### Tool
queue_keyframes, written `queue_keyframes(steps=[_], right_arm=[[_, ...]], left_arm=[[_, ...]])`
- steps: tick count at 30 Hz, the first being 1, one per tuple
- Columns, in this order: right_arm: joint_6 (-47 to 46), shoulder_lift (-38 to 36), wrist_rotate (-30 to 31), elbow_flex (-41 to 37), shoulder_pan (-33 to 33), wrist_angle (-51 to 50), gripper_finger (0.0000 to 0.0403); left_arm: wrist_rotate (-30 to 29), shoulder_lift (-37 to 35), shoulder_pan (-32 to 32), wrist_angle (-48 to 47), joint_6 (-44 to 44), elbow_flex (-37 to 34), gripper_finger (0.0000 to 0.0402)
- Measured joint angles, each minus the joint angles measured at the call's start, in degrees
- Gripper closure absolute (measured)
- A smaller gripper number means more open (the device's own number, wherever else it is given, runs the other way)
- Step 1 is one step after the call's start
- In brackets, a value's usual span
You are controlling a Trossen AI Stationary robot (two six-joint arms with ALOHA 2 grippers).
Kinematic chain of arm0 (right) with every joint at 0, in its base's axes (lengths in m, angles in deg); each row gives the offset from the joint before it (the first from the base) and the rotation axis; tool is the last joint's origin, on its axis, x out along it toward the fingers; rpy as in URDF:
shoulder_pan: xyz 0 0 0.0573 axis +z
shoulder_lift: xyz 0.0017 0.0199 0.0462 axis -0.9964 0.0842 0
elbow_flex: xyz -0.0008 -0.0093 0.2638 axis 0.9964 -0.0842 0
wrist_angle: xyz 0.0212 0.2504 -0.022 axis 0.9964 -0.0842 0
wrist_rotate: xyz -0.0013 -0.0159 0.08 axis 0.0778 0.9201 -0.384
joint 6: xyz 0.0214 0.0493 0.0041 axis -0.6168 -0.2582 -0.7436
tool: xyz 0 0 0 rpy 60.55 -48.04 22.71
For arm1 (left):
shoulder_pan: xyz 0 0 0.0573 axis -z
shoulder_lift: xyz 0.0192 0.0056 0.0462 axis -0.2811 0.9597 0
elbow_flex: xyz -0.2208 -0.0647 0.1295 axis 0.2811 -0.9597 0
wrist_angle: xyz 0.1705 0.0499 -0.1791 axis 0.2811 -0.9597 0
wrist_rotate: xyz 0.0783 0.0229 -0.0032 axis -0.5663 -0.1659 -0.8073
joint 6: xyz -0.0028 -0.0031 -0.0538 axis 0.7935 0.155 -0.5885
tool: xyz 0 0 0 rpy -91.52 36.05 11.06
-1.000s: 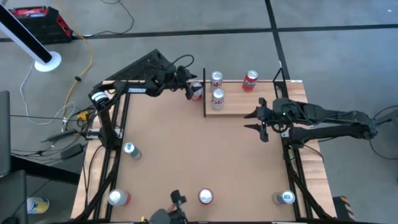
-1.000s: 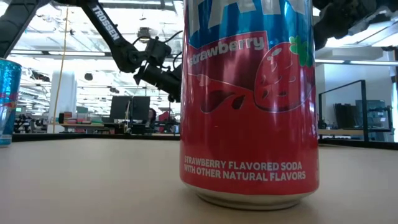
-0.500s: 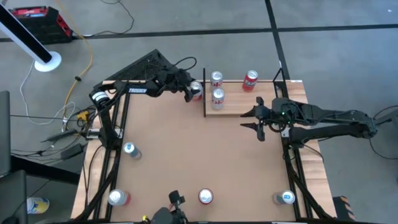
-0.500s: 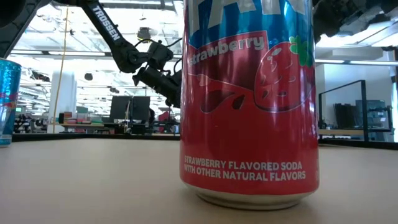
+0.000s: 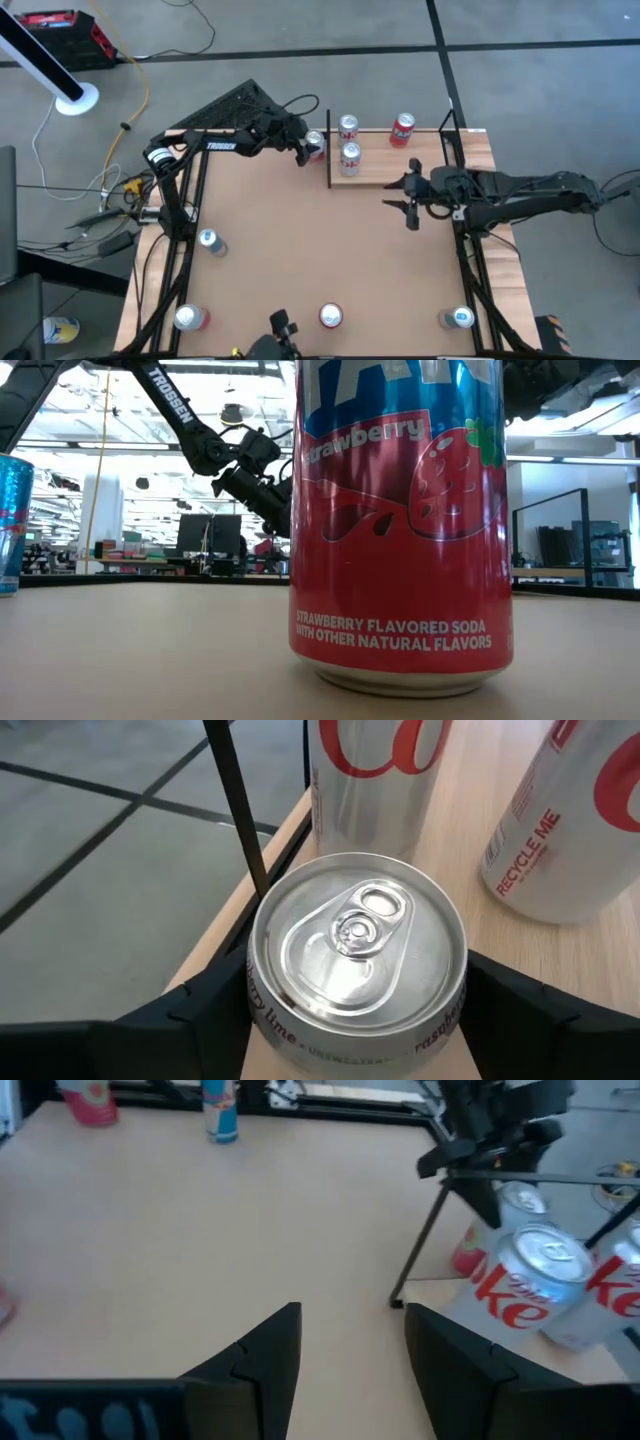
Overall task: Place canned beverage on shelf
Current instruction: Put the top pink-white soda can on the shelf
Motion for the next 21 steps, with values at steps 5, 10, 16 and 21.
queue_keyframes(steps=[5, 10, 16, 21], right_arm=[[0.0, 1.1, 0.1, 0.0, 1.0, 0.2, 0.0201], [-1.9, 2.1, 0.1, 0.0, 1.0, 0.3, 0.0201], [-3.4, 2.8, 0.1, 0.0, 0.9, 0.5, 0.0201], [-7.3, 3.2, 0.2, 0.0, 1.5, -0.5, 0.0201]], left_arm=[[0.6, -0.5, 0.6, -1.2, -0.8, 0.0, 0.0134], [1.7, -4.3, 2.6, -10.6, -0.5, 0.0, 0.0134], [0.3, -12.1, 10.3, -25.8, 1.3, -0.3, 0.0134], [-6.8, -18.9, 22.1, -27.7, -0.9, -2.7, 0.0134]])
